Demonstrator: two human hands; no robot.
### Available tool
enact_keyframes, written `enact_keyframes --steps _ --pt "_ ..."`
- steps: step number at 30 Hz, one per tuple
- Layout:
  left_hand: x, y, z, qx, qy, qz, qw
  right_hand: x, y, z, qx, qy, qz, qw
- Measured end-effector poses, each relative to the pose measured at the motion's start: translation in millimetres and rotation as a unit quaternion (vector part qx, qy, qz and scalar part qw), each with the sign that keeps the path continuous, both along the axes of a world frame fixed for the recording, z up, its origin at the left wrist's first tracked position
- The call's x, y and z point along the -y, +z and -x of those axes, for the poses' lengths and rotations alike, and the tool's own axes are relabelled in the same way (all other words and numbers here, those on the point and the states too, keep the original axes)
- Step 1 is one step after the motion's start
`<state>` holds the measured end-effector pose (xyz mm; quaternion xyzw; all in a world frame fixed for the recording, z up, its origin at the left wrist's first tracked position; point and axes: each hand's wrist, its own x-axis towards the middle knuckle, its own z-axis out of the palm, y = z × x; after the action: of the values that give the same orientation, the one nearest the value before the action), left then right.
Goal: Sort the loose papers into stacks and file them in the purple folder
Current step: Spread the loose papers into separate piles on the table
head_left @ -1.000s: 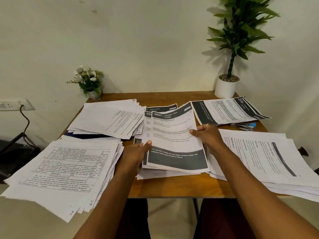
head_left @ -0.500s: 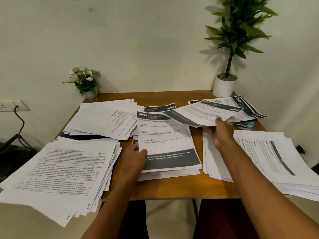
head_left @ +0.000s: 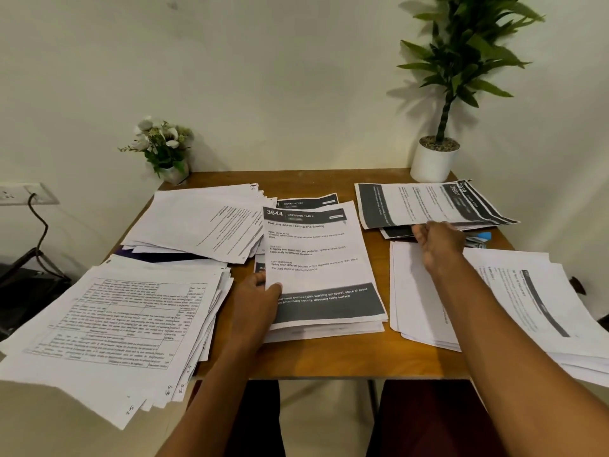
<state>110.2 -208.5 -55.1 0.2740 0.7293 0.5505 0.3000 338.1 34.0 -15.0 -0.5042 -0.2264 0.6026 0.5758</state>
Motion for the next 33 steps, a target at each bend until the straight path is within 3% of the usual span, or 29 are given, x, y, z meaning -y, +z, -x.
enact_keyframes --steps 5,9,13,18,20,22,26,28,33 --pt "-2.6 1.8 -0.5 -0.007 0.007 0.005 1.000 36.2 1.2 13.8 0.126 0.058 -0.048 0.989" --pt "-6.8 5.9 -1.4 -0.009 -0.004 -0.001 1.000 61.7 3.6 26.6 0.275 0.232 -0.077 0.930" --pt "-13.2 9.4 -3.1 0.009 -0.019 -0.021 1.000 70.6 0.7 27.2 0.295 0.310 -0.086 0.900" --pt "-13.8 15.6 -3.7 0.020 -0.011 -0.037 0.999 63.6 -0.5 20.8 0.251 0.297 -0.061 0.919" --pt "-13.7 13.5 -3.7 -0.038 -0.010 -0.046 0.998 55.5 -0.6 15.7 0.216 0.246 -0.044 0.944" --pt "-12.8 3.6 -3.4 -0.162 0.002 -0.040 0.986 45.5 -0.2 9.8 0.170 0.172 -0.019 0.970" --pt "-10.4 -29.4 -3.5 -0.460 0.000 0.060 0.886 25.9 0.6 -1.5 0.093 0.081 0.034 0.992" --pt "-11.7 -37.8 -3.3 -0.493 0.003 0.094 0.865 16.6 -1.5 -4.8 0.085 0.053 0.030 0.995" --pt "-13.5 -39.5 -3.0 -0.462 0.032 0.136 0.876 2.6 -2.9 -5.0 0.106 0.024 0.038 0.993"
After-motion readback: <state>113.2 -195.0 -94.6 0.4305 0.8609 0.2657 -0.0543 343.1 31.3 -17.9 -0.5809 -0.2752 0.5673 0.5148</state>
